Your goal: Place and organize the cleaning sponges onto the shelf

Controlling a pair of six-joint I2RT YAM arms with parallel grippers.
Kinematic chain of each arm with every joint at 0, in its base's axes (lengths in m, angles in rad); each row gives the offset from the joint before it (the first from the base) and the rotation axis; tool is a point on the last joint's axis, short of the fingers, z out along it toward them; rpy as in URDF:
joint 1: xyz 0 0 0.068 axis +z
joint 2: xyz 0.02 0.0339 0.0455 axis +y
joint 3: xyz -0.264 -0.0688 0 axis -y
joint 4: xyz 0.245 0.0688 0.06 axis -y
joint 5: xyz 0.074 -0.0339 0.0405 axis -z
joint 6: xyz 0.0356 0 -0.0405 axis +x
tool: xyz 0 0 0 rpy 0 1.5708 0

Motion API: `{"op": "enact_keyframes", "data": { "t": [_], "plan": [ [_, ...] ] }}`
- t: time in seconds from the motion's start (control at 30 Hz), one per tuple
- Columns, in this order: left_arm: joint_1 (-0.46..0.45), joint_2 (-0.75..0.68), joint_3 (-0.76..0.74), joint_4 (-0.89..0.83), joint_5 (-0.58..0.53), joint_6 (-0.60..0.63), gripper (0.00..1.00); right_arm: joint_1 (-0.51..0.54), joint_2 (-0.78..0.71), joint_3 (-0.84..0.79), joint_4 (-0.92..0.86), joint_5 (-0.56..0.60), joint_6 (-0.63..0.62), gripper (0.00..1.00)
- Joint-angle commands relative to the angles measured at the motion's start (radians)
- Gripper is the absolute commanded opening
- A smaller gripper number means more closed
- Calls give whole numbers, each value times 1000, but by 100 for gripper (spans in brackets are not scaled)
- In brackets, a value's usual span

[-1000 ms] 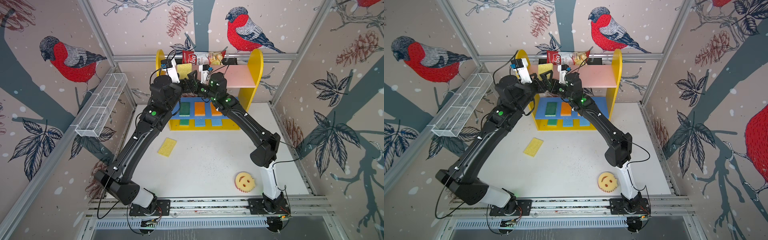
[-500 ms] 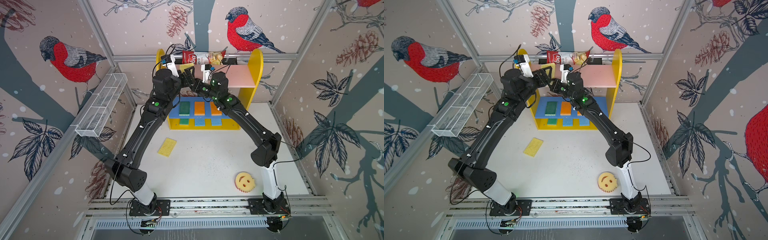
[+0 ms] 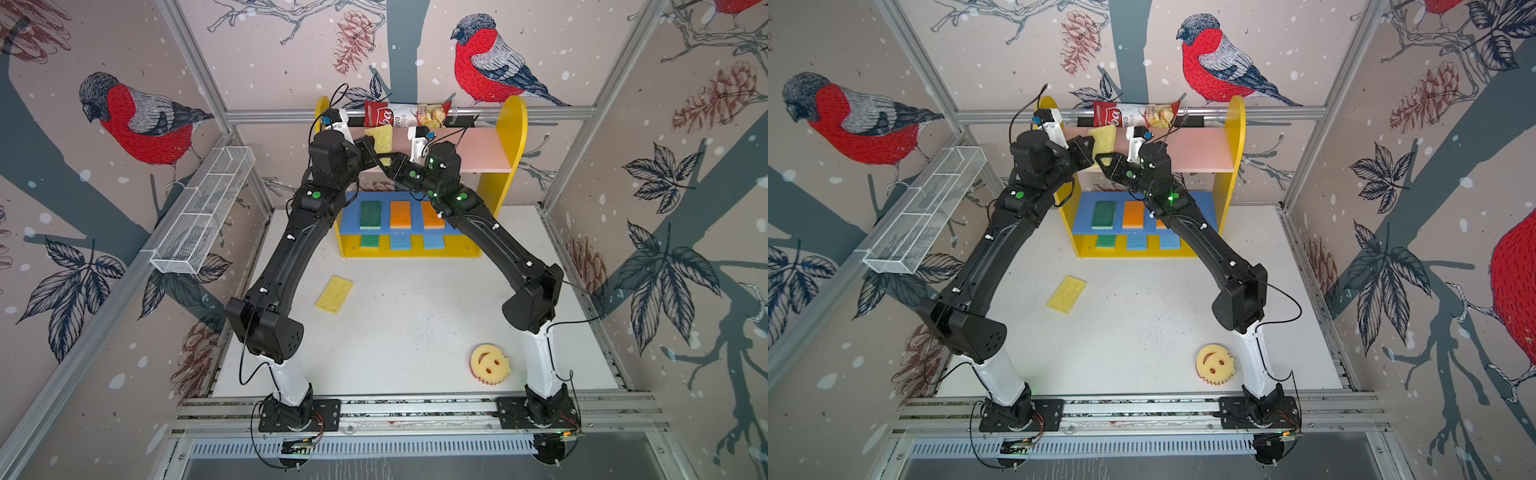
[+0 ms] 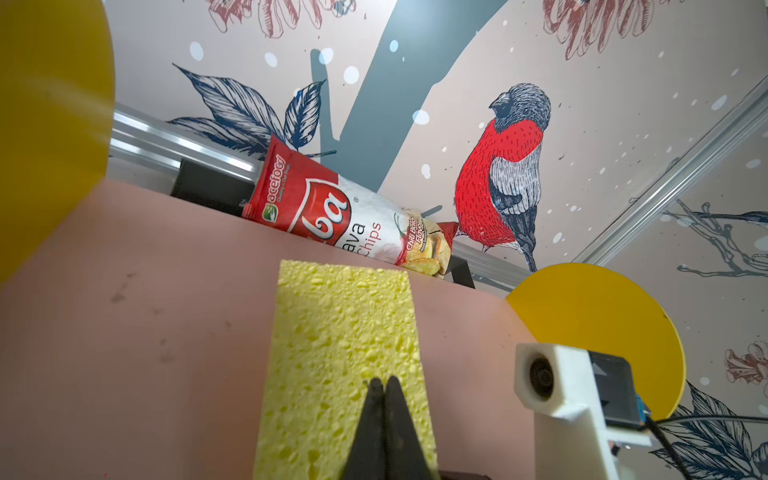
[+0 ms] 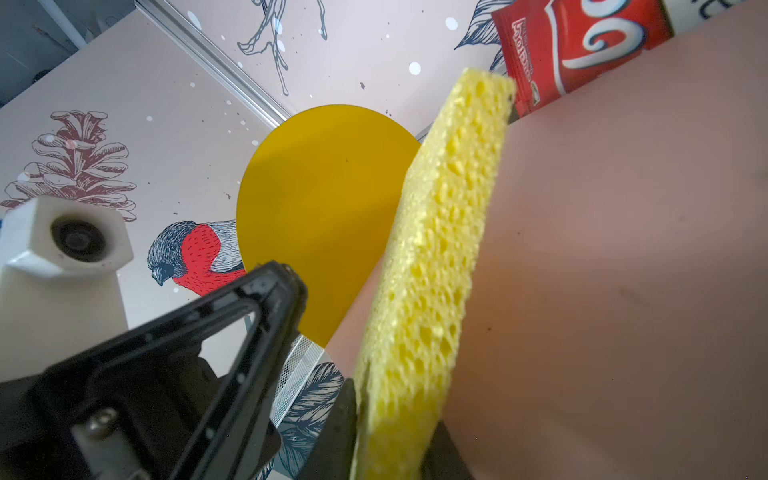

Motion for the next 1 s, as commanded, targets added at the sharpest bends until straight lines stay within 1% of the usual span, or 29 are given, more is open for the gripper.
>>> {"op": "enact_keyframes", "data": {
  "t": [0.0,0.1,0.3,0.37,0.6,0.8,0.97],
  "plan": [
    [3,10,8,-8,-2,5,3,-18,14,-1,-32,85,17,30],
    [4,16,9,0,-1,-1,1,-21,12,2,-36,94,11,42],
    [3,24,14,11,-6,-8,0,-9,-4,7,-45,146,-40,53],
    [3,27,15,6,-15,-7,0,-9,-1,25,-64,165,-55,54],
    [3,36,35,-17,-32,0,0,-18,-14,24,-104,168,-74,61],
    [3,32,42,-28,-70,12,0,-19,-55,-42,-116,171,-82,65],
    [3,12,40,-37,-89,-14,0,-19,-102,-130,-97,156,-68,69]
  ]
}}
